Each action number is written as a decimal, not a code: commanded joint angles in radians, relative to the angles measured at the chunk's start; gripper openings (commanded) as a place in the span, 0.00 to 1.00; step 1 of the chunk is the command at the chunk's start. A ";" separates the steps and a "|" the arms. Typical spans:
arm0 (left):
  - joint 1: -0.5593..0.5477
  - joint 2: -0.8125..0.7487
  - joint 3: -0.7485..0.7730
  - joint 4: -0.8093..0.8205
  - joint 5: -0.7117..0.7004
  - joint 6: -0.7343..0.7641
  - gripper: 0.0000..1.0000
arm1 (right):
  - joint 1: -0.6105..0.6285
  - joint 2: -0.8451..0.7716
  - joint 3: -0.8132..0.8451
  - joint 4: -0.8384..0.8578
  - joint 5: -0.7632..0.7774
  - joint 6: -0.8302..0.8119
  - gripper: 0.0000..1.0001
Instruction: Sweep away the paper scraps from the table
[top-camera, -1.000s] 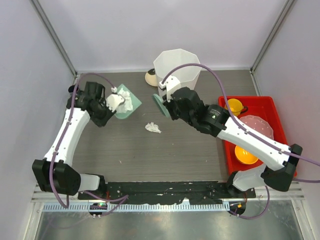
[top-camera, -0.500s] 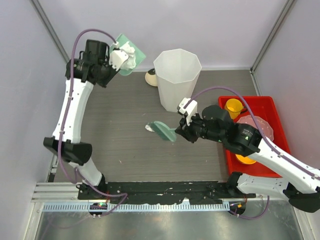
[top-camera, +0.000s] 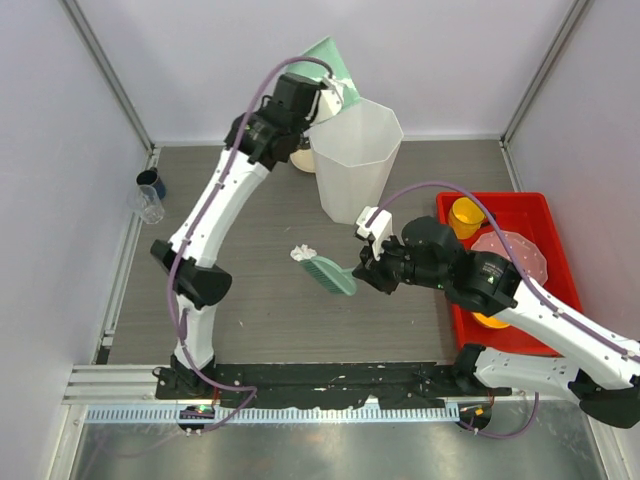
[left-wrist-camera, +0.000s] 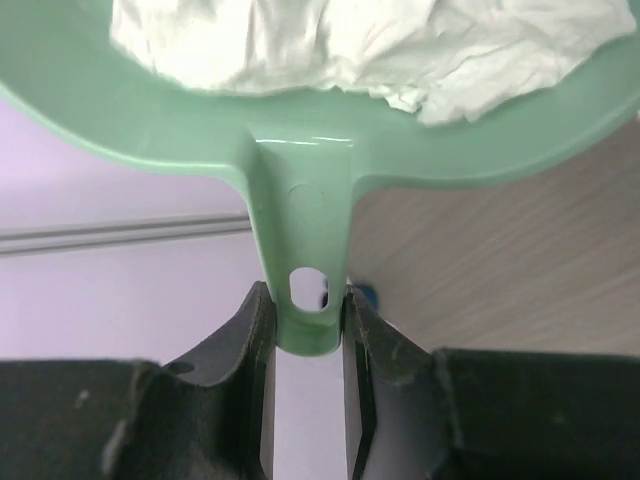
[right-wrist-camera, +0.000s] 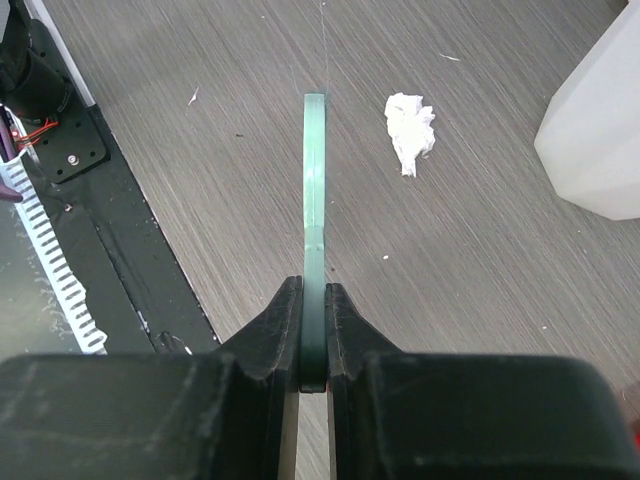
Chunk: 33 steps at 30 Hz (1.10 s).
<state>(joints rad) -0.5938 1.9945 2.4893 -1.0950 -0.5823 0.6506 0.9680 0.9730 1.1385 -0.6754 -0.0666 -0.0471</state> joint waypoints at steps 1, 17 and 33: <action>-0.061 0.035 0.019 0.349 -0.275 0.265 0.00 | 0.003 -0.026 0.007 0.056 -0.033 -0.005 0.01; -0.127 -0.060 -0.688 1.830 -0.234 1.538 0.00 | 0.005 -0.057 -0.011 0.091 -0.055 0.012 0.01; -0.043 -0.302 -0.750 1.410 -0.352 1.011 0.00 | 0.005 -0.056 0.009 0.096 0.207 0.045 0.01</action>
<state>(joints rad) -0.6785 1.8988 1.6955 0.6449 -0.8249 1.9846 0.9680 0.9356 1.1217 -0.6510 -0.0650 -0.0345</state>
